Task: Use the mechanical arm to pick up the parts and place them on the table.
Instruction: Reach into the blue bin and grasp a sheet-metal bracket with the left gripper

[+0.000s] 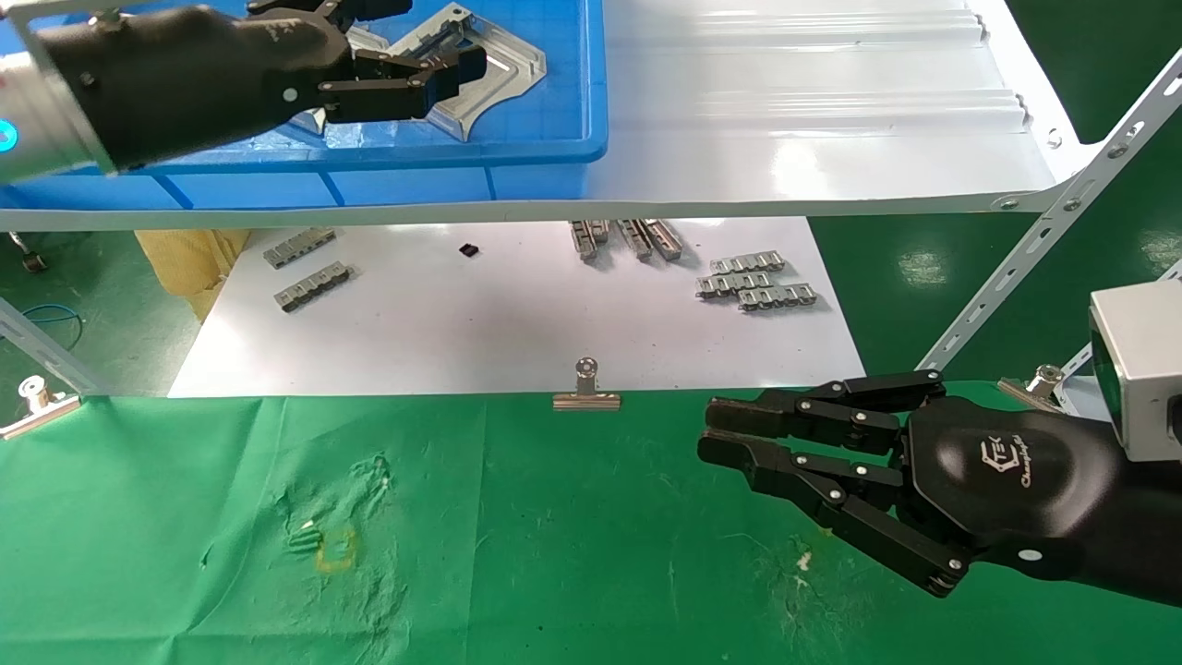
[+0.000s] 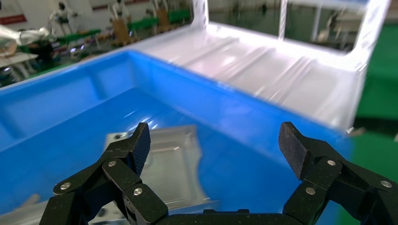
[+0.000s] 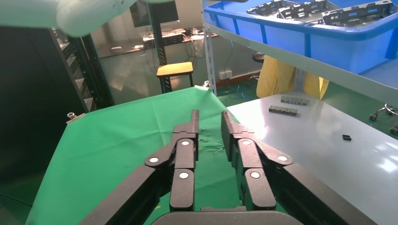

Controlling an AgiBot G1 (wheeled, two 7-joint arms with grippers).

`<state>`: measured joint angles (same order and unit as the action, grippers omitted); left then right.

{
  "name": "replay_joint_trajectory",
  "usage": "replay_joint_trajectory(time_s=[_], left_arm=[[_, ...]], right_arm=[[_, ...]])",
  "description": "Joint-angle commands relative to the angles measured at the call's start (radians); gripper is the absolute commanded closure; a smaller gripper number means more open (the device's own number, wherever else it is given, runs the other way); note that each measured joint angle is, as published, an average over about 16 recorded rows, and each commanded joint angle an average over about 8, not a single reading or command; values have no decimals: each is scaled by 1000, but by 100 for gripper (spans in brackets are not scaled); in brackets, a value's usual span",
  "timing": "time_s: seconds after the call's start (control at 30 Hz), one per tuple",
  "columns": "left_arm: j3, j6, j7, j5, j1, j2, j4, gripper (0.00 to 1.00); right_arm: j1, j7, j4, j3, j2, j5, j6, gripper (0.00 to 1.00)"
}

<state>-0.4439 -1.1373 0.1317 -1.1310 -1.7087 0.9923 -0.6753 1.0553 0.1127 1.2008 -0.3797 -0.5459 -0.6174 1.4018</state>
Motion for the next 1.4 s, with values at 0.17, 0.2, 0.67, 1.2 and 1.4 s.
replay_joint_trajectory(time_s=[0.17, 0.2, 0.67, 1.2, 1.4], left_arm=[[-62, -9, -53, -105, -163, 80, 210, 0], [-71, -10, -62, -118, -184, 92, 240, 0], [-121, 130, -172, -215, -351, 211, 545, 22], [-128, 202, -204, -229, -372, 249, 640, 89], [-130, 217, -211, -232, -373, 259, 653, 100]], right_arm=[[0, 0, 0, 0, 0, 0, 0, 100], [0, 0, 0, 0, 0, 0, 0, 100], [0, 0, 0, 0, 0, 0, 0, 100], [0, 0, 0, 0, 0, 0, 0, 100], [0, 0, 0, 0, 0, 0, 0, 100]])
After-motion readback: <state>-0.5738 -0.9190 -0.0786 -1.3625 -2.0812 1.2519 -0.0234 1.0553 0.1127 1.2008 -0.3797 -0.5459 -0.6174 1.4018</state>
